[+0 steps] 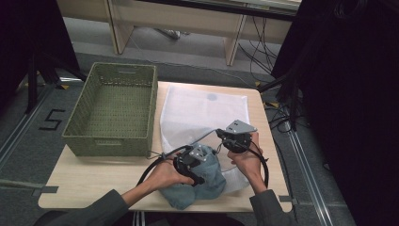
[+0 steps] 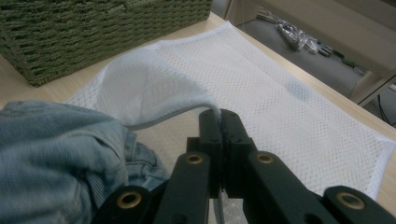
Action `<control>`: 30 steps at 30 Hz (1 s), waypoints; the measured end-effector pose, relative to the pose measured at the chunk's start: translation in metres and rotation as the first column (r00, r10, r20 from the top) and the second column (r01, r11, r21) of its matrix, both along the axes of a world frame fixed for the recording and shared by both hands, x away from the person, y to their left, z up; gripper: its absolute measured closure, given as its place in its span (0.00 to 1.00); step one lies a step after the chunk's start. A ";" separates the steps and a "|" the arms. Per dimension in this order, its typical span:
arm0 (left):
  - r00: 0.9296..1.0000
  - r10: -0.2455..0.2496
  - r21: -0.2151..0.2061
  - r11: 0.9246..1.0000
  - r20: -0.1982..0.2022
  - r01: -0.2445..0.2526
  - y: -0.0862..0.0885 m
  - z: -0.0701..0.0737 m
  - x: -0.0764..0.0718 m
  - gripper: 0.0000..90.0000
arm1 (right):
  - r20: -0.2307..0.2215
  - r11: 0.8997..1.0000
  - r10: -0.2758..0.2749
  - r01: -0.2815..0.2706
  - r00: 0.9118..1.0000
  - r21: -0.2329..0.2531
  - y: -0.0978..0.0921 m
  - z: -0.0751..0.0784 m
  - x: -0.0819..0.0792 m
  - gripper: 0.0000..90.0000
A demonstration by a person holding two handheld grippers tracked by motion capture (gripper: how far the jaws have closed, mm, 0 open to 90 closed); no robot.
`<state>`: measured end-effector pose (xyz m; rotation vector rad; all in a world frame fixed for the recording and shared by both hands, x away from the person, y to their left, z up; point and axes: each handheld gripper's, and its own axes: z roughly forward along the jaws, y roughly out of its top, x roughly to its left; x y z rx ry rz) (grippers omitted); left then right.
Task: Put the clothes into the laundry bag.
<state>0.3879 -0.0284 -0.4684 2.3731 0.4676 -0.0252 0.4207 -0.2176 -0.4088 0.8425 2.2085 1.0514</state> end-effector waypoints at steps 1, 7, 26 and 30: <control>1.000 0.008 -0.006 1.000 -0.016 -0.008 -0.002 -0.001 -0.001 0.40 | 0.002 1.000 0.000 0.000 1.000 0.001 0.000 0.000 0.000 1.00; 0.999 0.008 0.017 1.000 -0.049 -0.007 0.008 0.026 -0.012 0.18 | 0.006 1.000 0.006 -0.006 1.000 -0.006 -0.004 0.000 -0.001 1.00; 0.996 -0.061 0.004 0.998 0.063 0.061 0.000 0.034 -0.014 0.82 | 0.011 1.000 0.007 -0.006 1.000 0.000 0.000 0.003 -0.004 1.00; 0.998 -0.031 0.045 0.999 0.060 0.028 -0.016 0.013 -0.008 0.84 | 0.041 1.000 0.018 -0.017 0.999 -0.013 0.002 0.006 -0.005 1.00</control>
